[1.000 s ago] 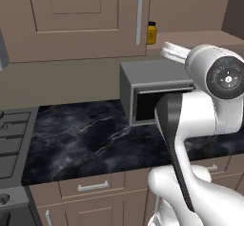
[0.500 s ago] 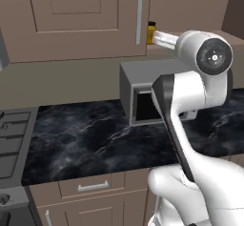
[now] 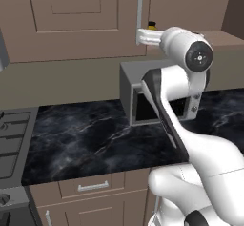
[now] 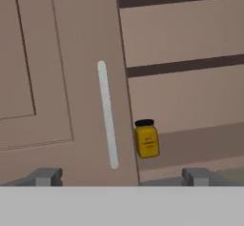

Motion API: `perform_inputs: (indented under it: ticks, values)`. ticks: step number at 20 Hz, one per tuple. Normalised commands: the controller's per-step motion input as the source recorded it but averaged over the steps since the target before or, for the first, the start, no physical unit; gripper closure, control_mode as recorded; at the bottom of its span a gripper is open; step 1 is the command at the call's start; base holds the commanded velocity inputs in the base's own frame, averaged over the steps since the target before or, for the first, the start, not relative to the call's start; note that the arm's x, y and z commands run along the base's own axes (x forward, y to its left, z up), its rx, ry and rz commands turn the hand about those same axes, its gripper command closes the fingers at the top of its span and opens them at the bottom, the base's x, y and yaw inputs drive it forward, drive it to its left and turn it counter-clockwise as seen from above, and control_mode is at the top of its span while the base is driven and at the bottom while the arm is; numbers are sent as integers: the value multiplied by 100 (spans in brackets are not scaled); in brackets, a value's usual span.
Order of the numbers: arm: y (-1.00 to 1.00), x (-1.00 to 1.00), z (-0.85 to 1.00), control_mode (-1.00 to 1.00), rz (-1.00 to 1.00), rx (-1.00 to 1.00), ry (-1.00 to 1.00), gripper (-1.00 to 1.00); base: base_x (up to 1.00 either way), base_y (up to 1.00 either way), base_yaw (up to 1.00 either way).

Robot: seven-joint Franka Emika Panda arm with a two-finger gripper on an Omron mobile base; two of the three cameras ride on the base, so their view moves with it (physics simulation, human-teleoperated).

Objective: The dining table condiment station is running low on syrup bottle. Refill the condiment station by opening the cabinet and taking the syrup bottle from the cabinet and placing it on the dining table.

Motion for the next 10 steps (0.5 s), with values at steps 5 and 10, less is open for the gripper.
perform_inputs:
  ticks: [5, 10]
  values:
    - [15, 35, 0, -100, 7, -4, -9, -100, 0, 0, 0]
    - [-2, 35, 0, -100, 11, 0, -9, -100, 0, 0, 0]
